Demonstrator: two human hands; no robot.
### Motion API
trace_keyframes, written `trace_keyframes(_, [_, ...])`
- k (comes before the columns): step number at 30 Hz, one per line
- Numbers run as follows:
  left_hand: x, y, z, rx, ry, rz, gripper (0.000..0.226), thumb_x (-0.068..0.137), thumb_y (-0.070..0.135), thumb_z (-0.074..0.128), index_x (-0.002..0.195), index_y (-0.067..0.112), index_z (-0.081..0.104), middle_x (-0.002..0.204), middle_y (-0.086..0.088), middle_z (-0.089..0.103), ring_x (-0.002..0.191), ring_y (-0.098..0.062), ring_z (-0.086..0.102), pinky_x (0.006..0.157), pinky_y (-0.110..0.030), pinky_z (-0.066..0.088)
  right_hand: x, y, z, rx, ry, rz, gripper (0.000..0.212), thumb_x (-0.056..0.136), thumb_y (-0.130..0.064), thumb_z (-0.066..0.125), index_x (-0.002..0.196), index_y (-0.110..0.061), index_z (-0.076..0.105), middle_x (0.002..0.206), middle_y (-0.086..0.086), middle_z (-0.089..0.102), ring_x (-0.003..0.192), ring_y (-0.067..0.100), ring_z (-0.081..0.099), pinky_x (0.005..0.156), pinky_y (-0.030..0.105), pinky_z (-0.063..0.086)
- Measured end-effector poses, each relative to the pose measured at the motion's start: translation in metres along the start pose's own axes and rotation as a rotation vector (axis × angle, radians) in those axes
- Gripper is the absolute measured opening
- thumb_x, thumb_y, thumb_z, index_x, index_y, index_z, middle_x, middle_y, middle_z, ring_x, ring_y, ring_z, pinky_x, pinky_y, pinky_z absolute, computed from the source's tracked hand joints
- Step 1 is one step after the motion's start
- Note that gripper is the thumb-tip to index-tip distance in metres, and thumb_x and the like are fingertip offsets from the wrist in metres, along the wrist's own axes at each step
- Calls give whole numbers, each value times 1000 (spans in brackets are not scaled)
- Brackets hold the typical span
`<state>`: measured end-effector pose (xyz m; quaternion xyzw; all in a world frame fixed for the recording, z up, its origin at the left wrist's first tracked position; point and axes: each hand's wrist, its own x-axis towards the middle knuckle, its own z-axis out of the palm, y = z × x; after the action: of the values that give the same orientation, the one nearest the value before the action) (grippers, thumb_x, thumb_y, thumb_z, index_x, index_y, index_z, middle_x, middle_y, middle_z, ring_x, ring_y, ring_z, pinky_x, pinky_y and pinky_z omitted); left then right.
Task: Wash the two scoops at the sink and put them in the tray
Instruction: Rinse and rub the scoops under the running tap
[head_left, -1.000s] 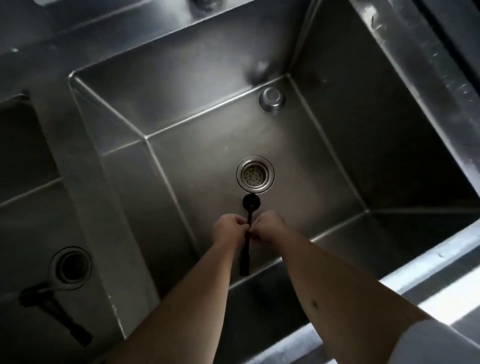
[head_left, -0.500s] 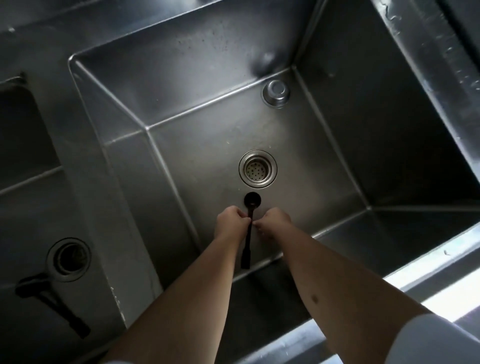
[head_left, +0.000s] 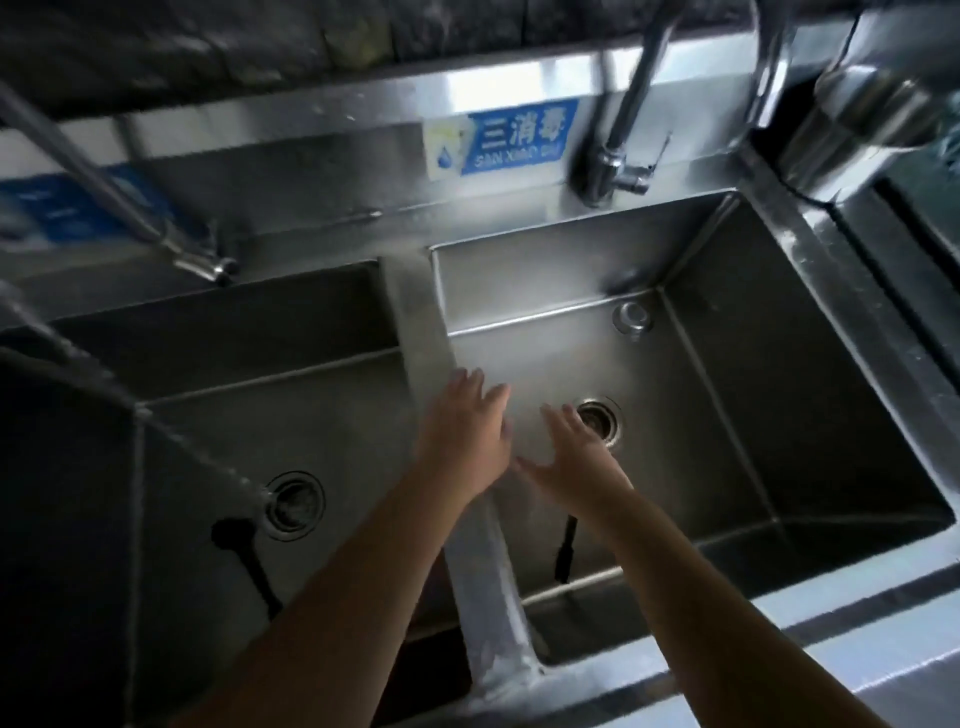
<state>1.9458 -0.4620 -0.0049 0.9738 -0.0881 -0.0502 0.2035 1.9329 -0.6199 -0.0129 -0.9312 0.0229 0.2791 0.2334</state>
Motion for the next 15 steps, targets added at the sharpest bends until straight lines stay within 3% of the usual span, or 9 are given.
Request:
trace_keyframes(3, [-41,-43,-39,2,-5,-100,50,90,38,51,136,21,45,139,-11,48,132,-33,41,103,-46,42,-19,-60,11,-24,39,-90,84,86,-61,53,153,-22,21,165,11,11,148,33,20,116,51,29])
trace_keyframes(7, [-99,-109,-69,-35,-57,-275,55,91,45,49,139,19,41,146,-10,43,139,-29,33,111,-46,34,-38,-140,52,-90,60,-237,77,83,-68,41,149,-32,26,163,4,19,147,31,24,113,57,32])
trace_keyframes(10, [-141,-160,-78,-147,-92,-440,46,89,43,48,131,26,41,135,-6,51,125,-28,47,99,-48,45,-37,-183,96,-107,-69,-291,73,88,-50,54,151,-26,26,163,5,19,147,29,22,116,50,29])
trace_keyframes(15, [-197,-233,-60,-291,-129,-623,35,84,32,46,118,24,49,119,-5,58,108,-29,57,86,-46,51,-27,-228,174,-98,-245,-254,61,89,-41,56,144,-21,40,150,3,43,134,28,43,105,43,39])
